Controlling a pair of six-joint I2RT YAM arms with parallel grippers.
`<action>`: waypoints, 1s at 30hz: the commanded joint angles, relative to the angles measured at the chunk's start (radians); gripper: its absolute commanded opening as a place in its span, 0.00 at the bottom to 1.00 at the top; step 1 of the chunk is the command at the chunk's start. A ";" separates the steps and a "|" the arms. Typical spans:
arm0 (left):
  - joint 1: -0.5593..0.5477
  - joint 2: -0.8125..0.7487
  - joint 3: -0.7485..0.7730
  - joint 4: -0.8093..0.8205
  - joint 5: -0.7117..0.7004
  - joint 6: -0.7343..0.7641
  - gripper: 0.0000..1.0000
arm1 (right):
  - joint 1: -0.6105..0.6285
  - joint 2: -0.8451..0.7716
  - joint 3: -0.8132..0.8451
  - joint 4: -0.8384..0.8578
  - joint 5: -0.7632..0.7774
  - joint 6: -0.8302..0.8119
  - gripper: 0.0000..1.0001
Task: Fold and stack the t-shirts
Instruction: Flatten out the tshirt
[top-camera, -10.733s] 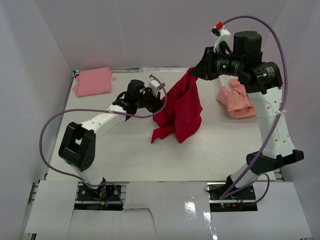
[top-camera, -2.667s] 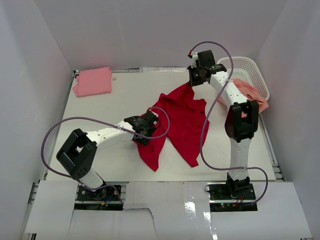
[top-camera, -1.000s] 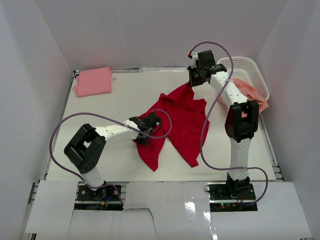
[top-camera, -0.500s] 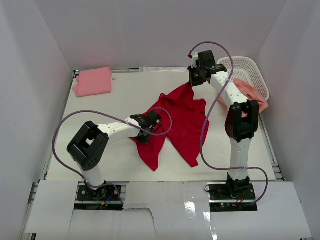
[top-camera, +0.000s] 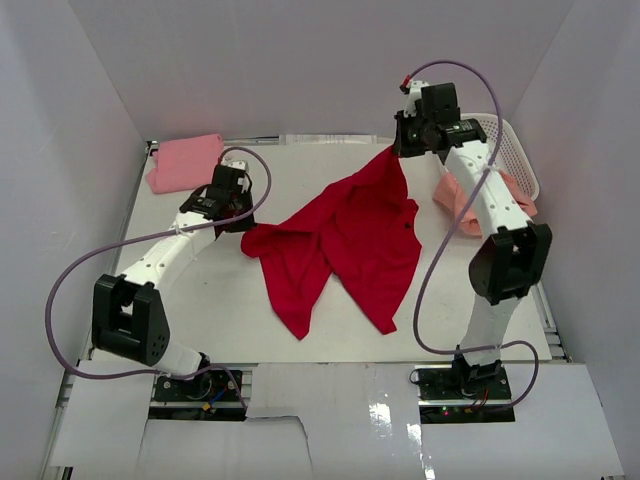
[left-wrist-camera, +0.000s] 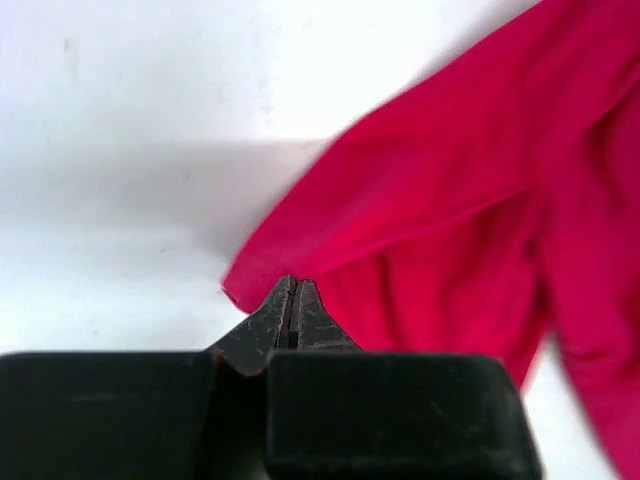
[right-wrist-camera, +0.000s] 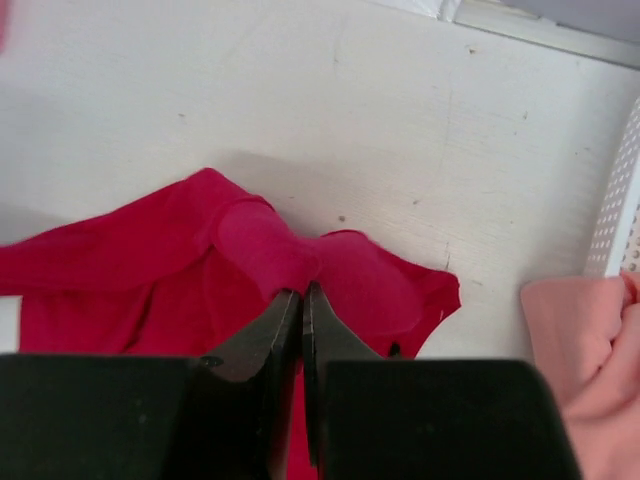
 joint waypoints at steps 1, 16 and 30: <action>-0.015 -0.062 0.105 0.047 0.036 -0.026 0.00 | 0.007 -0.192 -0.058 0.073 -0.086 0.061 0.08; -0.007 -0.162 0.415 -0.003 0.034 -0.014 0.00 | 0.016 -0.621 -0.180 0.096 -0.106 0.043 0.08; -0.007 -0.550 0.208 0.171 0.067 0.070 0.00 | 0.016 -1.019 -0.213 0.170 -0.265 0.040 0.08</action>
